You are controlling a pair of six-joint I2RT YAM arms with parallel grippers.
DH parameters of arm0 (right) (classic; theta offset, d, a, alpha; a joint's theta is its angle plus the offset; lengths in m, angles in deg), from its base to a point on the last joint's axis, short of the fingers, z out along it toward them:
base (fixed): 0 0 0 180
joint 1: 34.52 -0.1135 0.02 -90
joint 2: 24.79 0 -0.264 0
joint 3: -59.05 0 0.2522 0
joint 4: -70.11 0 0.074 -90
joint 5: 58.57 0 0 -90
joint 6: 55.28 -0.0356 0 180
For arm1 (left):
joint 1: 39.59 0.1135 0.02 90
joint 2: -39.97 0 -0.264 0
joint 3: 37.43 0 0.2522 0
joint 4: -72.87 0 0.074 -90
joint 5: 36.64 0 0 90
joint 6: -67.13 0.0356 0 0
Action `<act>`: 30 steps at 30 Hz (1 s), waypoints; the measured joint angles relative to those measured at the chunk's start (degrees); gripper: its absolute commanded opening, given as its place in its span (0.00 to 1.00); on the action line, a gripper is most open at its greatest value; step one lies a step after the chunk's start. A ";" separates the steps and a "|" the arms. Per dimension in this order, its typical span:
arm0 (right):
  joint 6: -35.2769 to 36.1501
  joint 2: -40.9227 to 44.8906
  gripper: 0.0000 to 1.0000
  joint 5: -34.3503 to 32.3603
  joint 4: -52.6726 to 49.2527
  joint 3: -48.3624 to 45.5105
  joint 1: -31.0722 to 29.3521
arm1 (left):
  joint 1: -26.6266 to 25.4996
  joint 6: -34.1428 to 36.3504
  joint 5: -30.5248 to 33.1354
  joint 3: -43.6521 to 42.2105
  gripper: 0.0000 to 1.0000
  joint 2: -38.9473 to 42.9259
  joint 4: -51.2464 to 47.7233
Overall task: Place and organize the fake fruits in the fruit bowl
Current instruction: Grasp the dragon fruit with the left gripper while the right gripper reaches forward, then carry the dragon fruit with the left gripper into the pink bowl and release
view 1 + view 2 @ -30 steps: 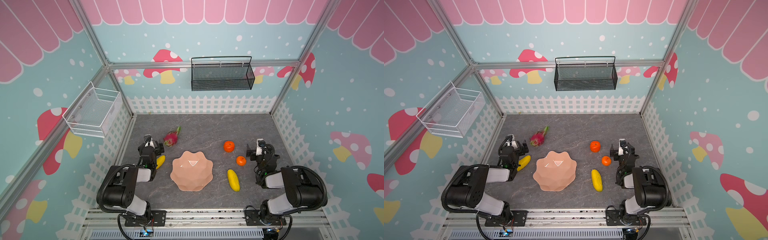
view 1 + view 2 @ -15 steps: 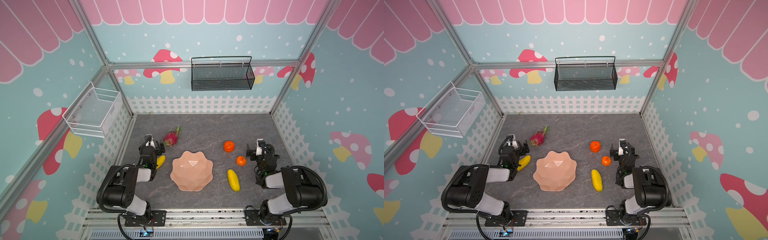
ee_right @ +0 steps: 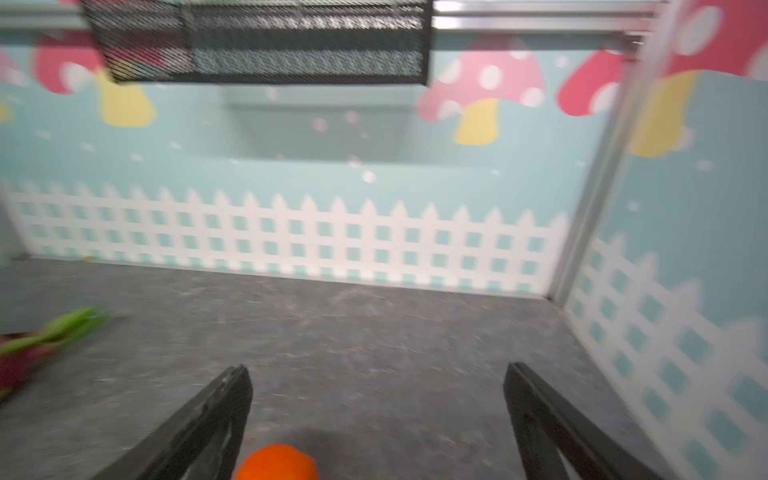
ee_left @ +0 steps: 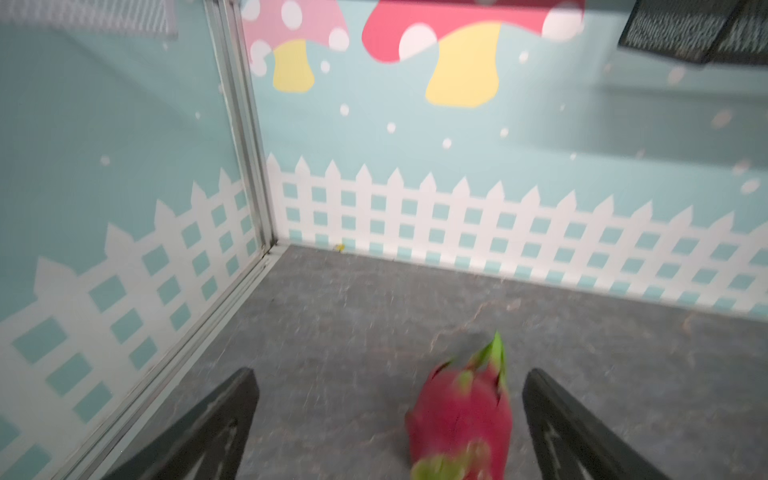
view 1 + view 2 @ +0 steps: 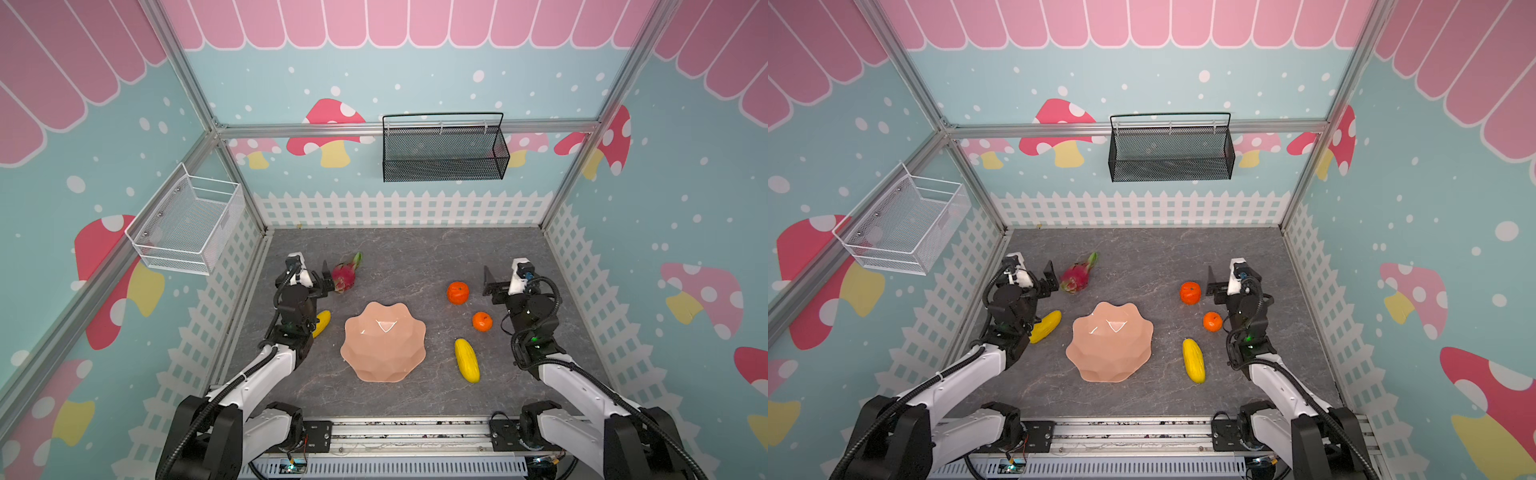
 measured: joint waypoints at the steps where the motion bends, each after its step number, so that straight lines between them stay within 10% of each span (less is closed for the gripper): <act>1: -0.42 -0.31 0.98 1.40 -0.74 0.74 -3.26 | 0.15 -0.37 -1.44 4.02 1.00 -1.53 -3.19; 9: 2.45 -10.93 0.98 9.64 -0.63 0.28 -23.71 | 0.52 -0.96 -9.92 30.82 1.00 -21.79 -28.02; 30: 4.17 -11.41 0.98 13.05 1.49 -0.13 -24.13 | 0.52 0.31 -13.05 43.80 0.95 -44.78 -50.86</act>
